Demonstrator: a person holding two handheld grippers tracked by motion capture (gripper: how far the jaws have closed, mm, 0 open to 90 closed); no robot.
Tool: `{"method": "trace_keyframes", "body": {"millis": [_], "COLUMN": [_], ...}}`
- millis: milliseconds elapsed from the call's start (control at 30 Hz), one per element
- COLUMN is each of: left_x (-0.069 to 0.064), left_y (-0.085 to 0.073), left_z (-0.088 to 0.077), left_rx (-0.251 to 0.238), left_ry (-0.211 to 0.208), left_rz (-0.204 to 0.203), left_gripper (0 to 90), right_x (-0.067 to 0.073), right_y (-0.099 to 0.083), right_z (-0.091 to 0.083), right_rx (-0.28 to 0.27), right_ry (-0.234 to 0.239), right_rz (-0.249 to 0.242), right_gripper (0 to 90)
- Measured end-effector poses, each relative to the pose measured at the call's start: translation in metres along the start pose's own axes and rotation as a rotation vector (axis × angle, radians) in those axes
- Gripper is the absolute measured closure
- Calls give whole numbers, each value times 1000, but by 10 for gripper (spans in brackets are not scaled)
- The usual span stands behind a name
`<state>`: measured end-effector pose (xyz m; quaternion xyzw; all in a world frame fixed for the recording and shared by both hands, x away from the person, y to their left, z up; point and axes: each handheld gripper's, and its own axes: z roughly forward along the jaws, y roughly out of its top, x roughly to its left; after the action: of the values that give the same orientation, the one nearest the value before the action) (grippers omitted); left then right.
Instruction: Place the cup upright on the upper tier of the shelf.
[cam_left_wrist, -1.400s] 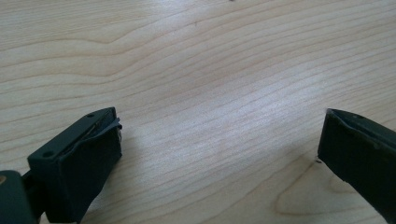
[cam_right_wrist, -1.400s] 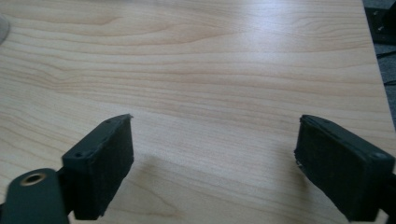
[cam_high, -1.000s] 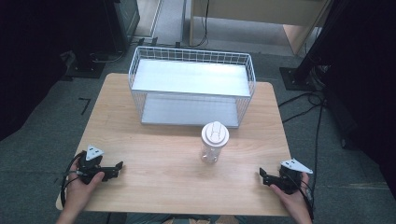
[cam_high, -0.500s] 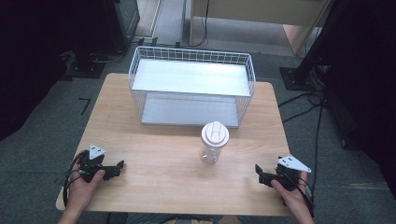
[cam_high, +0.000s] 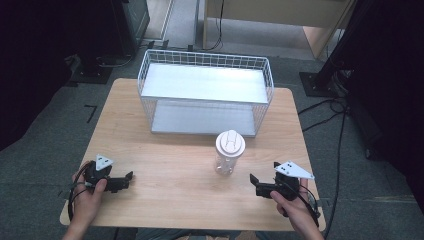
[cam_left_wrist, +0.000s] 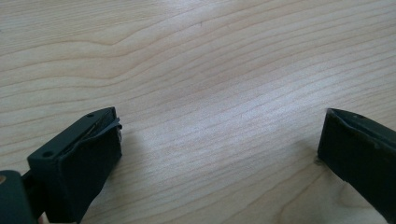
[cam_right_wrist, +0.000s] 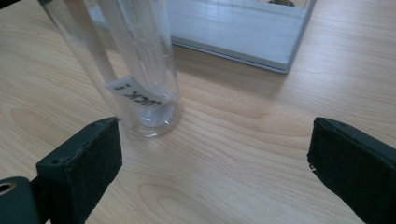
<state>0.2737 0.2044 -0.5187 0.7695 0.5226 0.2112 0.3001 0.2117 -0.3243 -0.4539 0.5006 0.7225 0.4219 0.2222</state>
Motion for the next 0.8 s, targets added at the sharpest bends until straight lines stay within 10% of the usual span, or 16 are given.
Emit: {"method": "trace_keyframes", "body": {"millis": [367,800], "left_x": [1,0], "left_y": [0,0], "left_z": [-1,0], "left_rx": [-4,0], "left_ry": [-10,0], "left_rz": [-9,0], "left_gripper": [0,0], "right_x": [28,51], "right_y": [8,33], "right_z": [22,47], "right_rx": [-11,-43], "right_ry": [95,97], "right_rz": [-48,-51], "right_gripper": [32,47]}}
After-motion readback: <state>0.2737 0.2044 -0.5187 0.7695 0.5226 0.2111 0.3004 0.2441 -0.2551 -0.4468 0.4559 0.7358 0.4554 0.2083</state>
